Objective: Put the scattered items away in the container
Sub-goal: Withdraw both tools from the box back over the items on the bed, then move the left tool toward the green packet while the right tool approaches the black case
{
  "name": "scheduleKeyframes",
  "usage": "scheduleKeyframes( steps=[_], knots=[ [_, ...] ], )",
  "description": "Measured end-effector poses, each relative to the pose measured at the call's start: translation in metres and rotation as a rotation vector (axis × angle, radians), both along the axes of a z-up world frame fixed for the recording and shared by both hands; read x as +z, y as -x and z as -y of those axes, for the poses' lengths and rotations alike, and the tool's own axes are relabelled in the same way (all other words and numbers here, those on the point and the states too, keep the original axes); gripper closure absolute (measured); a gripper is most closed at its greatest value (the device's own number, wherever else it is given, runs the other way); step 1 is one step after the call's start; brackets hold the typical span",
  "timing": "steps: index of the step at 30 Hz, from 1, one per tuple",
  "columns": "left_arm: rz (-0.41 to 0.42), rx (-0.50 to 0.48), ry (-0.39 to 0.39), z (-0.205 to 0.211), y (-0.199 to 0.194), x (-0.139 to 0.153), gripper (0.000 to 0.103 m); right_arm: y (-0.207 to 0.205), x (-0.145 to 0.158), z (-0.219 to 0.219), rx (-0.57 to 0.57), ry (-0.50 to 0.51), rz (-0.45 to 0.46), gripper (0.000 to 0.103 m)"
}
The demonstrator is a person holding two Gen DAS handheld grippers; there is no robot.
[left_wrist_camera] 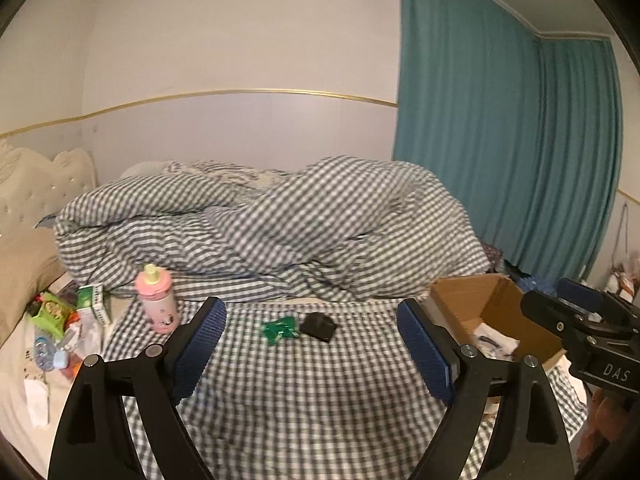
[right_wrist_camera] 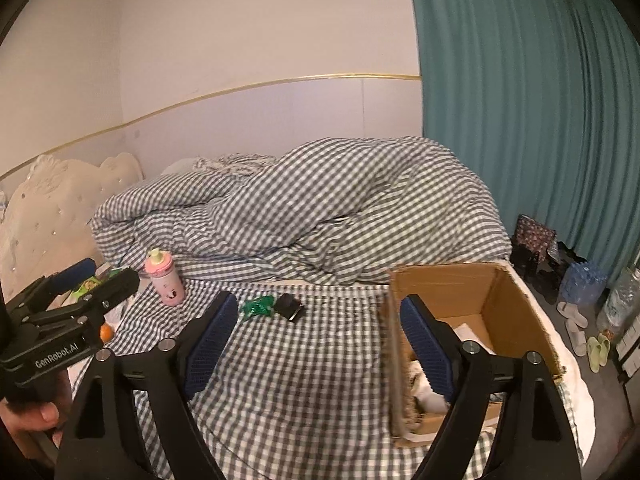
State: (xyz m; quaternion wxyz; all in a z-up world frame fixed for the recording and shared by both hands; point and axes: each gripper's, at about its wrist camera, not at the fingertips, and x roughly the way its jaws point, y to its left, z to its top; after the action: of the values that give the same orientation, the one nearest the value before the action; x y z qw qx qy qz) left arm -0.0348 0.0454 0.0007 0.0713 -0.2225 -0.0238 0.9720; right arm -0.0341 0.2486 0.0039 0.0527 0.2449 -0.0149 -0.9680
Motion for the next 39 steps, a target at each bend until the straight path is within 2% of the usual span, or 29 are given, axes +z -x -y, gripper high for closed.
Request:
scheduleKeyframes(
  steps=[2, 15, 22, 39],
  knots=[
    [0.002, 0.022, 0.001, 0.01, 0.001, -0.002, 0.006, 0.004, -0.002, 0.01, 0.009, -0.005, 0.007, 0.013],
    [0.04, 0.106, -0.01, 0.056, 0.019, -0.026, 0.0, 0.029, -0.024, 0.049, 0.07, -0.043, 0.054, 0.007],
    [0.078, 0.116, 0.002, 0.061, 0.037, -0.043, 0.0, 0.047, -0.041, 0.058, 0.077, -0.064, 0.088, 0.003],
    [0.175, 0.096, 0.055, 0.052, 0.098, -0.093, 0.0, 0.107, -0.09, 0.069, 0.149, -0.105, 0.157, 0.002]
  ],
)
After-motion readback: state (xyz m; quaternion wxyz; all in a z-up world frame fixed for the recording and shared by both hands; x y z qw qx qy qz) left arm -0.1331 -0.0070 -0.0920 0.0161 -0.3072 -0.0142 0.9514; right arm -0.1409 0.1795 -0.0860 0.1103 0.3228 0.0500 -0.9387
